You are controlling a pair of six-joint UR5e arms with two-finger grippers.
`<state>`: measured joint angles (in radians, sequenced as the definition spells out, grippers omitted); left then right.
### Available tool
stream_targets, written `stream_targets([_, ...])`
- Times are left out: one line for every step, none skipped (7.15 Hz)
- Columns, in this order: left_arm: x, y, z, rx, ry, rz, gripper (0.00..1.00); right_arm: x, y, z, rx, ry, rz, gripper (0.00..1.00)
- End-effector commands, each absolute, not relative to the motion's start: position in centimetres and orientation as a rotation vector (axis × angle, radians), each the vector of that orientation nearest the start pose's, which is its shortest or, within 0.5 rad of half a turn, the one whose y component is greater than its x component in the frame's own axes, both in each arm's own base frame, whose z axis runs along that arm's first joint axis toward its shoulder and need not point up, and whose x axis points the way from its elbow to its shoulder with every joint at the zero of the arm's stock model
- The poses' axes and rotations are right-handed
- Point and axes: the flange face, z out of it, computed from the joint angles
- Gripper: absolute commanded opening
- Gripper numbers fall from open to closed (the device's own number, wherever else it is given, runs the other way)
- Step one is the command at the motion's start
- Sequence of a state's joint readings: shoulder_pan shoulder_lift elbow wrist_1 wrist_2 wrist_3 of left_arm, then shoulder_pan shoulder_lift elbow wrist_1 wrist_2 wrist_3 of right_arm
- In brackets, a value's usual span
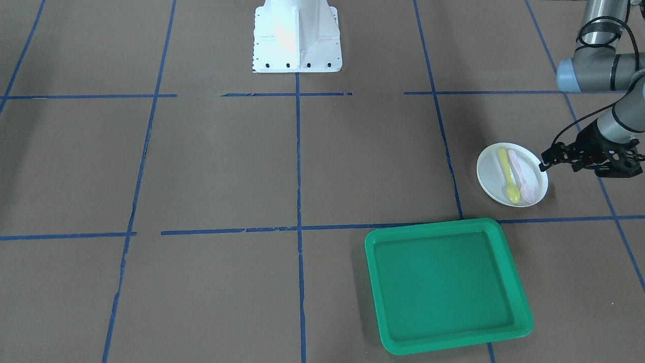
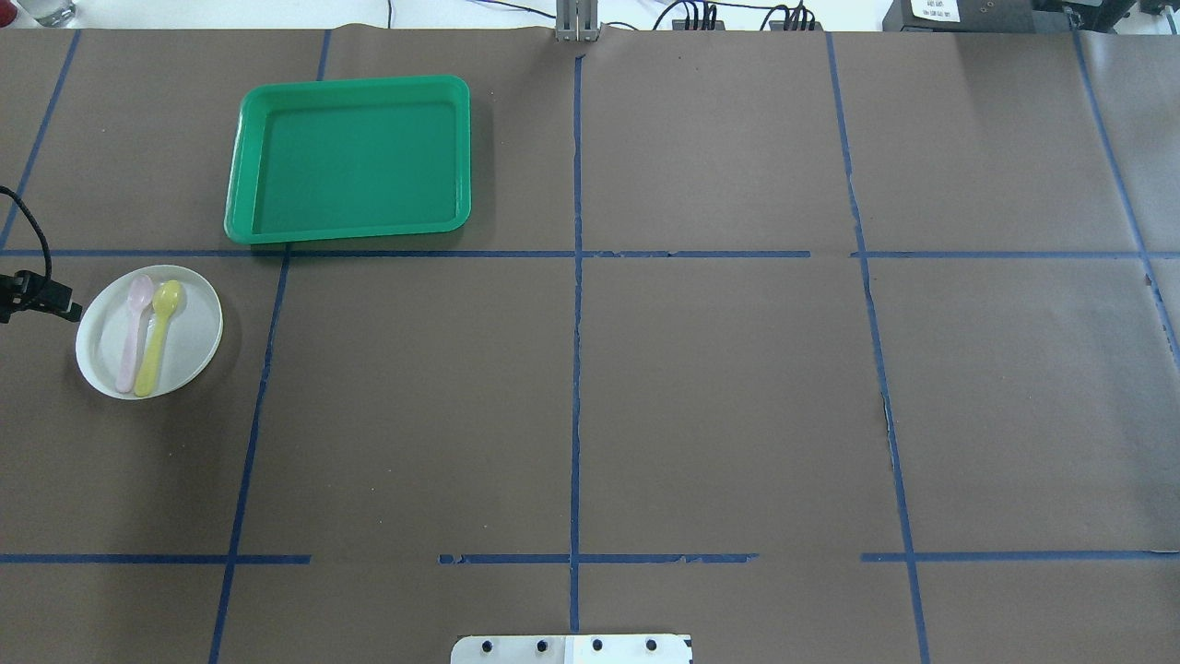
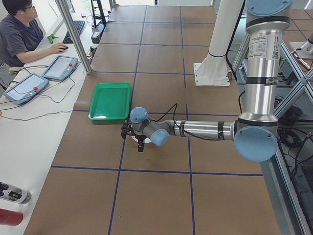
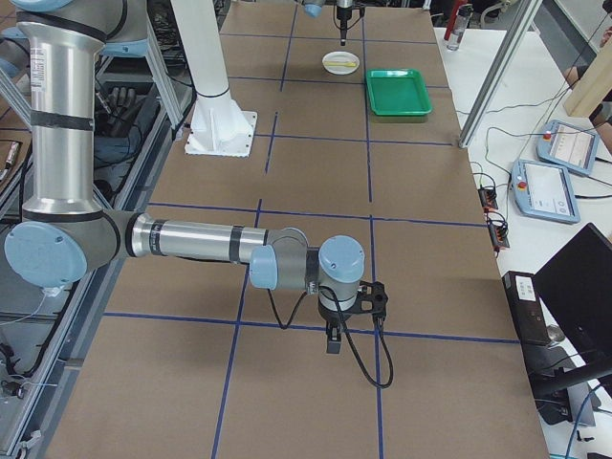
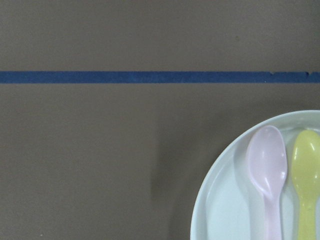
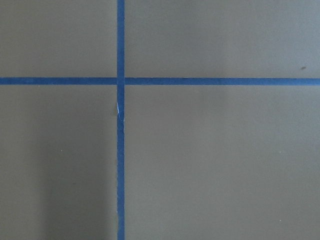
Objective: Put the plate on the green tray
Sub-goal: 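Move the left gripper down to the rim of the white plate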
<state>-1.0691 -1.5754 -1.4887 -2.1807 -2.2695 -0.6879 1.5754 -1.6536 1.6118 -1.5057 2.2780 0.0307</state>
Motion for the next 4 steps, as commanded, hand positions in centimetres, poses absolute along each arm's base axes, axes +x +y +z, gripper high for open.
stream_targets([20.37,-49.20,63.23,0.033,0.850,0.031,0.79,7.07,-45.77,67.64,0.011,-0.707,0.026,1.00])
stream_targets([20.49,-49.40,63.60,0.028,0.847,0.028,0.74,7.07,-45.78,67.57,0.013,-0.707,0.026,1.00])
stream_targets([20.49,-49.41,63.62,0.032,0.848,0.034,0.66,7.07,-45.78,67.57,0.013,-0.707,0.026,1.00])
stream_targets([20.49,-49.37,63.91,0.029,0.847,0.036,0.64,7.07,-45.78,67.57,0.013,-0.707,0.026,1.00])
